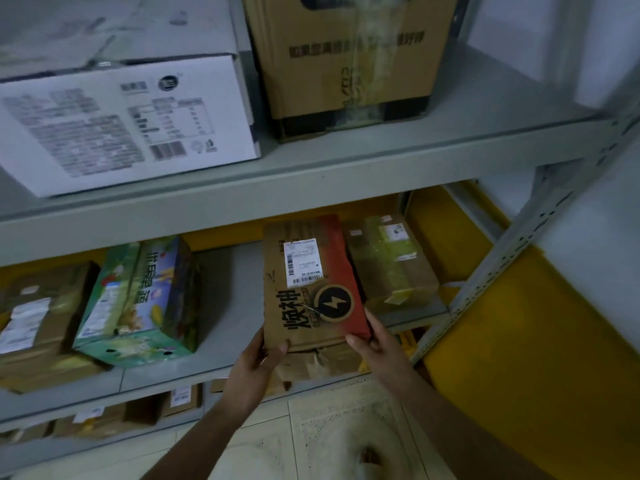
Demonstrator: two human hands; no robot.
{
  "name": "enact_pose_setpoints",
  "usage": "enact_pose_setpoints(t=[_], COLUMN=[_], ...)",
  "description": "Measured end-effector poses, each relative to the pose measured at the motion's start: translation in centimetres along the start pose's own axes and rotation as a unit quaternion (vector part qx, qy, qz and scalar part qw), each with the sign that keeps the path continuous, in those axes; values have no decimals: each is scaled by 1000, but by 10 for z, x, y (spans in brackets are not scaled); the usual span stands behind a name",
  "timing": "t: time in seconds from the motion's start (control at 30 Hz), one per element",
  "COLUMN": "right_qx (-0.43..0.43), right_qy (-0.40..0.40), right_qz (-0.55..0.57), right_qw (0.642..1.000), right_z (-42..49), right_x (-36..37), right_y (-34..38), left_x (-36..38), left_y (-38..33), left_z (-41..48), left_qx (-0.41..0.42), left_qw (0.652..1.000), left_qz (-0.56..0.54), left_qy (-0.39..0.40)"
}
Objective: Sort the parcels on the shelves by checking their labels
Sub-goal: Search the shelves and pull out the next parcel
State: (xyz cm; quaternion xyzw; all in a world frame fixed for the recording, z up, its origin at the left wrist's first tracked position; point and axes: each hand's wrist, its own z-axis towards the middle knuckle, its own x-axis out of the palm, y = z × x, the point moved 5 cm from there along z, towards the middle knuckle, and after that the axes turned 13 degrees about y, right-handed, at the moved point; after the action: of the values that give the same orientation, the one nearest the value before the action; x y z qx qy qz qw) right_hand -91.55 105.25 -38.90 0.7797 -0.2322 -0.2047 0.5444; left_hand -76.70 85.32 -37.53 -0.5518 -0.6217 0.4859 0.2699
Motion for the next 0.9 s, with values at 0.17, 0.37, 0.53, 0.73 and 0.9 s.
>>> enact_pose_setpoints(t=[0.17, 0.37, 0.53, 0.73, 0.9], right_qx=[-4, 5, 25, 72, 114], right_qy=[43, 48, 65, -17, -73], right_qz=[-34, -60, -60, -51, -115], right_qw=[998, 997, 996, 996, 984], right_z=[49, 80, 78, 44, 28], right_x=[-29, -44, -55, -125, -187], right_y=[23, 23, 11, -43, -66], left_x=[1, -2, 12, 80, 163], left_y=[-23, -33, -33, 20, 29], left_z=[44, 67, 62, 41, 72], left_qx=[2, -9, -34, -186, -218], left_qw=[999, 999, 994, 966, 970], left_qz=[18, -21, -69, -131, -88], left_qy=[-32, -23, -79, -119, 56])
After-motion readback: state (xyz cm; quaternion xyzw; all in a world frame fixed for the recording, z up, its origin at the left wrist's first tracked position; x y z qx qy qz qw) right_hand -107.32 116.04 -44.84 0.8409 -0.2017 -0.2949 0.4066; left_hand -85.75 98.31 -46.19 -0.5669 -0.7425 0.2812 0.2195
